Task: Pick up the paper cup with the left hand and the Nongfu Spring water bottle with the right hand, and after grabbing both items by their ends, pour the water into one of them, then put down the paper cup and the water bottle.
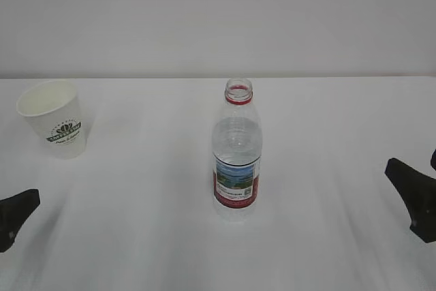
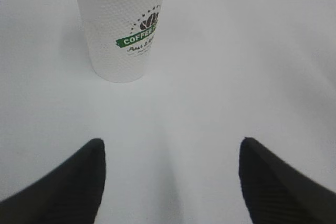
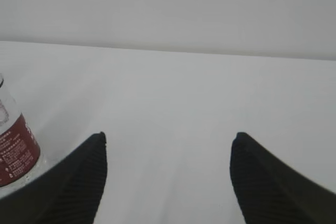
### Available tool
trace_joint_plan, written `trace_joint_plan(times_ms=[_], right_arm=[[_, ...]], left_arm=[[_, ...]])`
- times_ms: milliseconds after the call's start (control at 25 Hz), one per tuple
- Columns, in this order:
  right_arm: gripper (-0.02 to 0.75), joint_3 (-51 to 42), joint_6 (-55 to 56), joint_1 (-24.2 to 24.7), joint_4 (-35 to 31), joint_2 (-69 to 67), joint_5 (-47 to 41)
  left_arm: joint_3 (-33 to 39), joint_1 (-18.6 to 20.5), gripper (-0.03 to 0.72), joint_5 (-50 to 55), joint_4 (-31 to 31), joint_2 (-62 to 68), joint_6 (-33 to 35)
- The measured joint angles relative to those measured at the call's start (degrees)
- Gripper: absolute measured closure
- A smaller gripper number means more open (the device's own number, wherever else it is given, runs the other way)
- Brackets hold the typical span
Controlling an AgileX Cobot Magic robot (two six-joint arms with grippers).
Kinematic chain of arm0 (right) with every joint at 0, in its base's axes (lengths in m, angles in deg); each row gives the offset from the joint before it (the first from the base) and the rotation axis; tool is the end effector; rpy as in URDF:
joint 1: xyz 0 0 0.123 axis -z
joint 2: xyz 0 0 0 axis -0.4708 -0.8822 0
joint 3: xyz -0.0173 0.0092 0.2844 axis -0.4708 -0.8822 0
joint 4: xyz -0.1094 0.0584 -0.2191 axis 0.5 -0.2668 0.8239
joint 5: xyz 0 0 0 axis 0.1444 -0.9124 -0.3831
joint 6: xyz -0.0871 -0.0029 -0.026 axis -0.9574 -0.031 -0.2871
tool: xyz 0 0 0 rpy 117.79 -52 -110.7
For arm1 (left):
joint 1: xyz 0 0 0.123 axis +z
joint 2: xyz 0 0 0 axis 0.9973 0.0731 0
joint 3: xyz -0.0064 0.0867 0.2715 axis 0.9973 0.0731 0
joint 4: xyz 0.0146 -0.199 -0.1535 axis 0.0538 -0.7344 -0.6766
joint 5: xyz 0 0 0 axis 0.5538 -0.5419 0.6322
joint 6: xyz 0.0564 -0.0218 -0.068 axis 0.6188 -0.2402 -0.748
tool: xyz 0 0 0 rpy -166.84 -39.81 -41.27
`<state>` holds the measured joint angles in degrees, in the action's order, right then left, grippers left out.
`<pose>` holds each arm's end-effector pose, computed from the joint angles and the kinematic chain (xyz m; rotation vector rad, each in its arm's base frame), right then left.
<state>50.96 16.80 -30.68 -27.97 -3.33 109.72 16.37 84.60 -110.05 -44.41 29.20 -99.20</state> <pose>0.1605 0.0279 0.1489 -0.2140 1.7833 0.2306 0.1675 -0.0246 0.1176 0.0791 1.9737 -0.3076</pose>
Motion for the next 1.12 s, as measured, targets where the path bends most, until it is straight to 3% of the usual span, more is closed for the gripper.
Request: trace_joint_plan(times_ms=[280,600,1120], right_arm=[[0.186,0.00,0.04,0.00,2.27,-2.01,0.50],[0.186,3.25,0.13,0.00,14.78,-11.48,0.54],[0.186,8.53,-5.72,0.00,24.73,-12.30,0.76]], left_arm=[[0.00,0.00,0.109,-0.10,0.95,0.14,-0.08],[0.00,0.00,0.109,-0.10,4.49,0.14,-0.21],[0.00,0.00,0.111,-0.10,5.55,0.14,-0.21]])
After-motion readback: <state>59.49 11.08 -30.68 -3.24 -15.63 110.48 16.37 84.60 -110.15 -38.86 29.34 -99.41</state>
